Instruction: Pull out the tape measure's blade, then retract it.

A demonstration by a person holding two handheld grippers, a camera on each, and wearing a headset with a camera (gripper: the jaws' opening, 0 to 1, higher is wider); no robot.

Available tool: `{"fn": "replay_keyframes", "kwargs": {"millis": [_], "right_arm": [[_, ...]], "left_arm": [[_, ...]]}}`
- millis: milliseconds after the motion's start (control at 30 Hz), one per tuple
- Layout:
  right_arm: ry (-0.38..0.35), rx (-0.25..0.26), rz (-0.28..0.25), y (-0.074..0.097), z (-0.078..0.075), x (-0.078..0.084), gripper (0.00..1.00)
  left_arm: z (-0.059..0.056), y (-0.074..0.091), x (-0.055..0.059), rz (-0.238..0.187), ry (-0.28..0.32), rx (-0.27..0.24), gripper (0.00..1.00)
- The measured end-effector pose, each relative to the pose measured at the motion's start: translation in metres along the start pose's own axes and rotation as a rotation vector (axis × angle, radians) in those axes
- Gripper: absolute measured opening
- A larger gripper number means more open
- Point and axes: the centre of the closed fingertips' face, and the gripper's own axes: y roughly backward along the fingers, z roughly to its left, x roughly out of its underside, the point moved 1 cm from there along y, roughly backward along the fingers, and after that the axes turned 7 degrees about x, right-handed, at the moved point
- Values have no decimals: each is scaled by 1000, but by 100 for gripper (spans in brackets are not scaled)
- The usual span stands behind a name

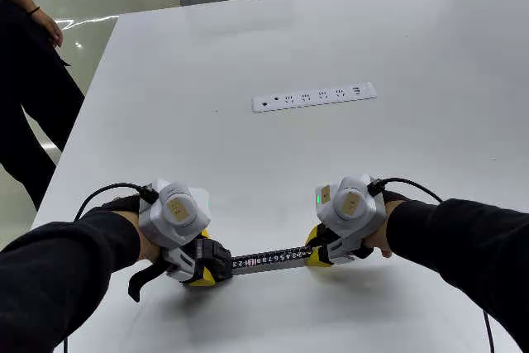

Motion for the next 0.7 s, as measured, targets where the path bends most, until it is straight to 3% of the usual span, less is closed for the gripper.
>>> {"fn": "replay_keyframes", "kwargs": {"millis": [700], "right_arm": [[-16,22,-3,11,-1,20,9]], "left_arm": [[0,0,1,0,-1,-3,35]]}}
